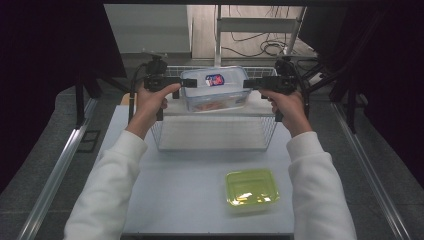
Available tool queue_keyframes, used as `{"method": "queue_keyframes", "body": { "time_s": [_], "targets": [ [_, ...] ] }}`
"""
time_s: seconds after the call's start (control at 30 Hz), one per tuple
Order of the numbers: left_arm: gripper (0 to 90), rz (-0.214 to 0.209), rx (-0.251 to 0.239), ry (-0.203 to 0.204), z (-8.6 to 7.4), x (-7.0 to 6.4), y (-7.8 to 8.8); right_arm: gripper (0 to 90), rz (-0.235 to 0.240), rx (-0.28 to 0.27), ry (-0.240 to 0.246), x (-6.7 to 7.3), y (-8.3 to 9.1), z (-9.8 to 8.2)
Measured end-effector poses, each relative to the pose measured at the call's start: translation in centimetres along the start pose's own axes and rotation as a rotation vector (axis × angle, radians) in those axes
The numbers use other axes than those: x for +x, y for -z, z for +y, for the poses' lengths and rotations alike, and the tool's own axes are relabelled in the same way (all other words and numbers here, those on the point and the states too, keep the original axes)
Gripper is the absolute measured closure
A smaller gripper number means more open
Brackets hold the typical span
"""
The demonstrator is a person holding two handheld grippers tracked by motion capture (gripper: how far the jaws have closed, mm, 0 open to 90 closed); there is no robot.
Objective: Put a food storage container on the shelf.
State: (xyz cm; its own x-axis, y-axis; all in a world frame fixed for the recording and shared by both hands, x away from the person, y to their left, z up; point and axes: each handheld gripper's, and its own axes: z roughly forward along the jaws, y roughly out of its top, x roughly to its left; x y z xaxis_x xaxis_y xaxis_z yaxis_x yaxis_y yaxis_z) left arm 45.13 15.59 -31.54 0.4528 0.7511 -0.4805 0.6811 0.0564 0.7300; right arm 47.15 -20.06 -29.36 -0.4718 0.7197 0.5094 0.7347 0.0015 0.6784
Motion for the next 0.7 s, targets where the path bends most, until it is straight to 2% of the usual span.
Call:
{"method": "queue_keyframes", "body": {
  "time_s": [0.07, 0.13, 0.2, 0.23, 0.27, 0.3, 0.33, 0.37, 0.4, 0.43, 0.47, 0.5, 0.57, 0.6, 0.7],
  "targets": [
    [19.2, -0.003, -0.008, 0.000, 0.1, 0.2, 0.1, 52.8, 0.001, -0.006, -0.001, 0.0, 0.0, 0.0],
    [14.7, 0.014, -0.029, 0.010, 0.2, 0.2, 0.3, 50.9, 0.009, -0.033, -0.002, 0.2, 0.5, -0.3],
    [14.7, 0.019, -0.045, 0.002, 0.1, 0.2, 1.0, 50.7, 0.011, -0.041, 0.003, 0.2, 0.8, -0.3],
    [17.7, 0.018, -0.062, -0.005, -0.1, 0.1, 1.4, 50.5, 0.017, -0.047, 0.008, 0.3, 1.1, -0.4],
    [25.0, 0.011, -0.078, -0.008, -0.3, 0.0, 1.9, 50.6, 0.018, -0.059, 0.017, 0.5, 1.7, -0.6],
    [25.0, 0.007, -0.086, -0.013, -0.5, -0.1, 2.3, 50.6, 0.018, -0.059, 0.017, 0.5, 1.7, -0.6],
    [29.1, -0.006, -0.101, -0.025, -0.8, -0.3, 2.9, 50.6, 0.021, -0.065, 0.019, 0.5, 2.0, -0.7],
    [35.0, -0.020, -0.101, -0.033, -1.2, -0.3, 3.4, 50.5, 0.029, -0.068, 0.021, 0.6, 2.4, -0.9],
    [39.8, -0.032, -0.098, -0.025, -1.6, -0.3, 3.9, 50.3, 0.031, -0.068, 0.027, 0.6, 2.8, -1.1],
    [52.7, -0.063, -0.081, -0.043, -2.4, -0.4, 4.5, 49.9, 0.039, -0.064, 0.033, 0.7, 3.3, -1.6],
    [60.0, -0.063, -0.081, -0.043, -2.4, -0.4, 4.5, 49.9, 0.039, -0.064, 0.033, 0.7, 3.3, -1.6],
    [60.0, -0.067, -0.068, -0.067, -3.0, -0.5, 4.9, 49.9, 0.040, -0.061, 0.037, 0.7, 3.5, -1.8],
    [76.2, -0.115, -0.037, -0.092, -4.0, -0.8, 5.1, 49.7, 0.045, -0.057, 0.042, 0.6, 4.0, -2.4],
    [82.1, -0.121, -0.015, -0.114, -4.5, -1.1, 5.1, 49.5, 0.046, -0.051, 0.053, 0.6, 4.3, -2.9],
    [84.1, -0.142, 0.051, -0.150, -5.7, -1.7, 4.3, 49.3, 0.047, -0.045, 0.061, 0.6, 4.5, -3.2]
  ]
}}
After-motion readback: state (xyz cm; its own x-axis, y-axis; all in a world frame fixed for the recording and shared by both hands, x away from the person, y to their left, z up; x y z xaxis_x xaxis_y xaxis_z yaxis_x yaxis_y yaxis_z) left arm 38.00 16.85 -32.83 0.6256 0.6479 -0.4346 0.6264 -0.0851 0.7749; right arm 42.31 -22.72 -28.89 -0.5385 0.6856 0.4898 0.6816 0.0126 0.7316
